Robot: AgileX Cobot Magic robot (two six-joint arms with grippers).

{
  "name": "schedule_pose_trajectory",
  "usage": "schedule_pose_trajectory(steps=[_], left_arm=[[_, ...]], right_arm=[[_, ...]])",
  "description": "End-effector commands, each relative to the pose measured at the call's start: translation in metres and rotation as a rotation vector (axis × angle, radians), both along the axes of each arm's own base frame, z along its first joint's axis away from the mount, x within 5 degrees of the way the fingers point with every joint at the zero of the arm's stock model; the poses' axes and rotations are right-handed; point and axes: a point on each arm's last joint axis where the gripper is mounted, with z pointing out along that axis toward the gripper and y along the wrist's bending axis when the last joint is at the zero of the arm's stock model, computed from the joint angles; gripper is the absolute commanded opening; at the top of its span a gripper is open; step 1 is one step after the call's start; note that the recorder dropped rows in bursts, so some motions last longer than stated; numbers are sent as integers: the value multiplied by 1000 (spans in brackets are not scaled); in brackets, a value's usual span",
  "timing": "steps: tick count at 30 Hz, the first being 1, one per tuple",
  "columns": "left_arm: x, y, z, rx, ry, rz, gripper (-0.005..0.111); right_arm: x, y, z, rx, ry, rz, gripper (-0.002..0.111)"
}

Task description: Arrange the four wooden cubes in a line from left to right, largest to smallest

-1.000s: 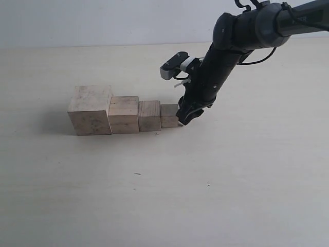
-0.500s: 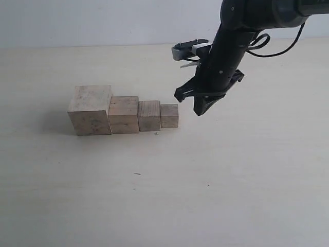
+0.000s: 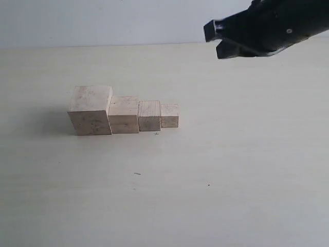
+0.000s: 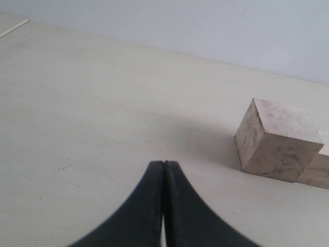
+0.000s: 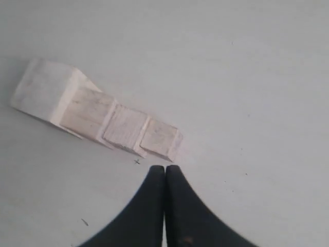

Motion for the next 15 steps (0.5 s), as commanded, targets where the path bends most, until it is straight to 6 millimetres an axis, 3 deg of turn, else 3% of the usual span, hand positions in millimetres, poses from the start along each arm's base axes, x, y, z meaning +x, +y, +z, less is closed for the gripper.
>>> schedule_pose_trajectory(steps=[1,6,15], left_arm=[[0,0,0,0,-5,-5,0],[0,0,0,0,-5,-5,0],[0,0,0,0,-5,-5,0]], right_arm=[[-16,-9,28,60,-77,-7,0],[-21,-13,41,84,-146,-11,0],[-18,-17,41,8,-210,7,0]])
